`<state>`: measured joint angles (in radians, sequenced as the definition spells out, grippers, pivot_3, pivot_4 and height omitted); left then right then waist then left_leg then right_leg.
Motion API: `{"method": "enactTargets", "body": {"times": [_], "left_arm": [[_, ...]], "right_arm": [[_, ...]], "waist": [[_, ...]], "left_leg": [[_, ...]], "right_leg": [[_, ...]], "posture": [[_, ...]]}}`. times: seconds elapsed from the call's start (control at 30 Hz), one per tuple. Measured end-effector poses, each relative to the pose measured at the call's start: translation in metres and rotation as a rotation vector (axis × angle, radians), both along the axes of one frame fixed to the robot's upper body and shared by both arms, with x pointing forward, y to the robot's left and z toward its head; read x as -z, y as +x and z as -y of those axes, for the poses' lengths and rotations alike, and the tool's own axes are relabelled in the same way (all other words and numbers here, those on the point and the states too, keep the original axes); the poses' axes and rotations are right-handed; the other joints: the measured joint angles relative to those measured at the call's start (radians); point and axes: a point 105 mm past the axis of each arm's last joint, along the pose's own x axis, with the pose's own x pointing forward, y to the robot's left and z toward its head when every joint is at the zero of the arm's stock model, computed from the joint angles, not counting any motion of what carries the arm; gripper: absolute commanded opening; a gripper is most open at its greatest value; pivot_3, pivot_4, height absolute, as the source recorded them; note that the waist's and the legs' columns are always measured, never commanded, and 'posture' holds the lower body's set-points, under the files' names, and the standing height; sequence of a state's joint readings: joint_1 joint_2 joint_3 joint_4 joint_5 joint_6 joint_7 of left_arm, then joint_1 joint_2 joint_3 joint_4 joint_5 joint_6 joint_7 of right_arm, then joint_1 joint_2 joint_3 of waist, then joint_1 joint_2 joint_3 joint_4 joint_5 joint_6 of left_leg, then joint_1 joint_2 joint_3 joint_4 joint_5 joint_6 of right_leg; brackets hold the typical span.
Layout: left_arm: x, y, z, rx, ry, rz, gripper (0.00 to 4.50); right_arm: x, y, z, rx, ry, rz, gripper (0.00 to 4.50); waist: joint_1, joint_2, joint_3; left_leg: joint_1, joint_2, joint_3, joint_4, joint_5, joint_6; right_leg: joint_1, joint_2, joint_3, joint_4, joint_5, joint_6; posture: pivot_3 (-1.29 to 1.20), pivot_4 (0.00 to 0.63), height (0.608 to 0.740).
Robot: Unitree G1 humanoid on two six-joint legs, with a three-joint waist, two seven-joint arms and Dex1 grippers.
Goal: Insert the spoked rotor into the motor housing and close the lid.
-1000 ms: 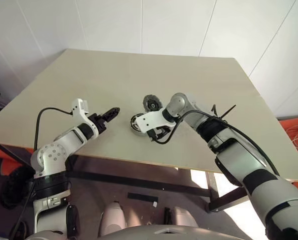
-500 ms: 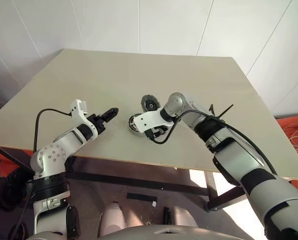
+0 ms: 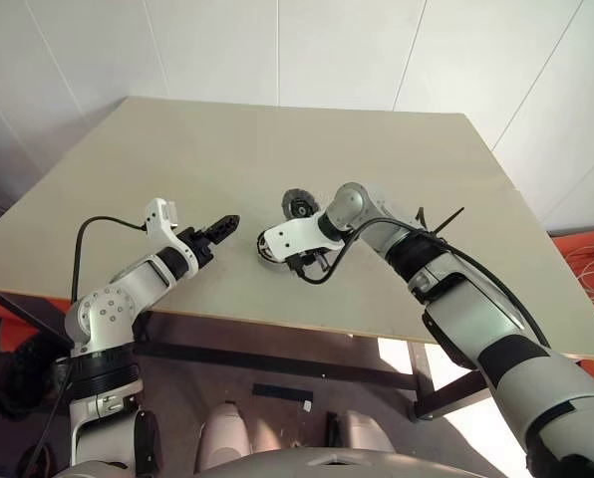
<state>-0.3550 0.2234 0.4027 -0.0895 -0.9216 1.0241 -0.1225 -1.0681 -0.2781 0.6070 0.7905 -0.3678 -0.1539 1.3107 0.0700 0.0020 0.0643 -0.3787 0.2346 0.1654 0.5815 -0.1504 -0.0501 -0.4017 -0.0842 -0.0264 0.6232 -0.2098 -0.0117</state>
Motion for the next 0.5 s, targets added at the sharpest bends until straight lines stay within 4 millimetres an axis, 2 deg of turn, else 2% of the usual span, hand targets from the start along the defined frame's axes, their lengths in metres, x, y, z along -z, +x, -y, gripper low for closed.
{"method": "enactTargets", "body": {"times": [0.03,0.37,0.5], "left_arm": [[0.0,0.0,0.0,0.0,0.0,0.0,4.5],[-0.001,0.001,0.001,0.0,-0.001,0.002,4.5],[0.0,0.001,0.003,0.001,-0.014,0.005,4.5]], "right_arm": [[0.001,0.0,0.002,0.005,-0.008,-0.007,0.03],[0.0,0.001,0.008,0.004,-0.021,-0.01,0.03],[-0.003,0.001,0.022,-0.013,-0.06,0.003,0.03]], "waist": [[0.0,0.0,0.0],[0.004,0.0,0.0],[0.015,-0.001,0.0]], "left_leg": [[0.0,0.0,0.0,0.0,0.0,0.0],[-0.001,0.0,0.0,0.0,0.0,0.0],[-0.002,0.0,0.0,0.0,0.0,0.0]], "right_leg": [[0.0,0.0,0.0,0.0,0.0,0.0],[0.0,0.0,0.0,0.0,0.0,0.0],[0.0,0.0,0.0,-0.001,0.0,0.0]], "posture": [[0.0,0.0,0.74],[0.0,0.0,0.74],[0.0,0.0,0.74]]}}
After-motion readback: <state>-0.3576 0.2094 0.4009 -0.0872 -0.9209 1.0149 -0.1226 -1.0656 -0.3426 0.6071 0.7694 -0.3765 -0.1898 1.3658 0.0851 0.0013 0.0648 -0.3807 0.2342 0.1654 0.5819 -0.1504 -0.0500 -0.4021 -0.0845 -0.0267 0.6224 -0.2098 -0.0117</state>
